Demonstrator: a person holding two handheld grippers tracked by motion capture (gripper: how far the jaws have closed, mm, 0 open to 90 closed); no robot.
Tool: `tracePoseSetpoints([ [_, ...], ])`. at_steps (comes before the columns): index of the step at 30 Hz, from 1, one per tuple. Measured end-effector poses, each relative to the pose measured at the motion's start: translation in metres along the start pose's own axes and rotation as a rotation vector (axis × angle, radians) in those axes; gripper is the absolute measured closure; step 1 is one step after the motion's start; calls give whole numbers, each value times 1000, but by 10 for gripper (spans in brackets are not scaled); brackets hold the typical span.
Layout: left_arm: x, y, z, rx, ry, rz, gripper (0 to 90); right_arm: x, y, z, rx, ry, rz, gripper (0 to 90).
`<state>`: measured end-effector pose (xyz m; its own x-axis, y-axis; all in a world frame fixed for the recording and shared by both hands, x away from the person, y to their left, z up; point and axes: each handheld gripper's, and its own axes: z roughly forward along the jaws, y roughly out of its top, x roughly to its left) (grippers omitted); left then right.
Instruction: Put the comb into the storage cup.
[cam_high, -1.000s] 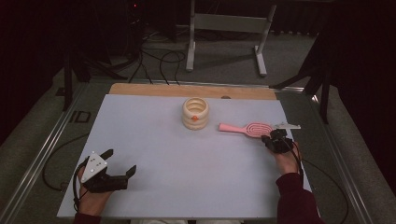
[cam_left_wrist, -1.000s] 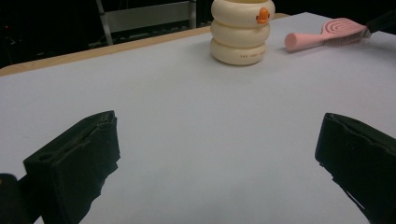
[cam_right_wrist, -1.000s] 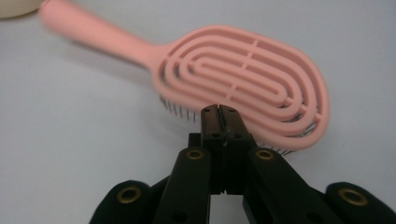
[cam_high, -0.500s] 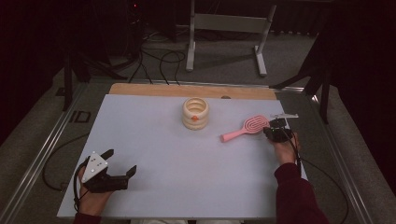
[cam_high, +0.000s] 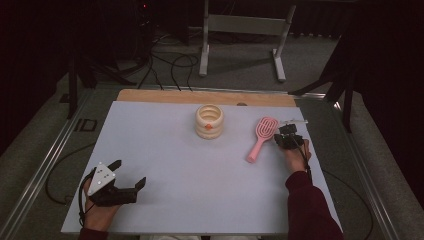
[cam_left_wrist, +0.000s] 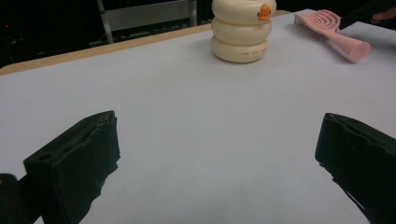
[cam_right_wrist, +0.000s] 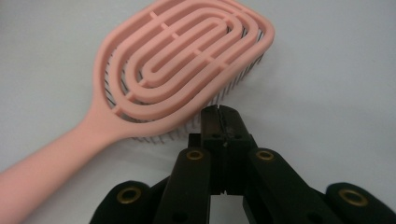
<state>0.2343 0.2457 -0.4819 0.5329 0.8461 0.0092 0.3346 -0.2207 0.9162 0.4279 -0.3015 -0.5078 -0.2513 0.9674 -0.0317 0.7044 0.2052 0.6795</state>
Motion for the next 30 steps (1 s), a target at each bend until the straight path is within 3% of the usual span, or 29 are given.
tracePoseSetpoints([
  [9,0,0,0,-1,0,-2,4,10,3,7,-6,12,-35,900],
  [13,0,0,0,1,-1,-1,3,15,4,8,-17,45,-93,900],
  [18,-1,-1,1,3,-3,-1,4,18,5,7,-24,61,-124,900],
  [20,-1,-1,1,3,-3,-1,4,19,4,8,-17,58,-157,900],
  [30,0,-1,1,3,-3,-3,4,13,3,0,-40,54,-145,862],
])
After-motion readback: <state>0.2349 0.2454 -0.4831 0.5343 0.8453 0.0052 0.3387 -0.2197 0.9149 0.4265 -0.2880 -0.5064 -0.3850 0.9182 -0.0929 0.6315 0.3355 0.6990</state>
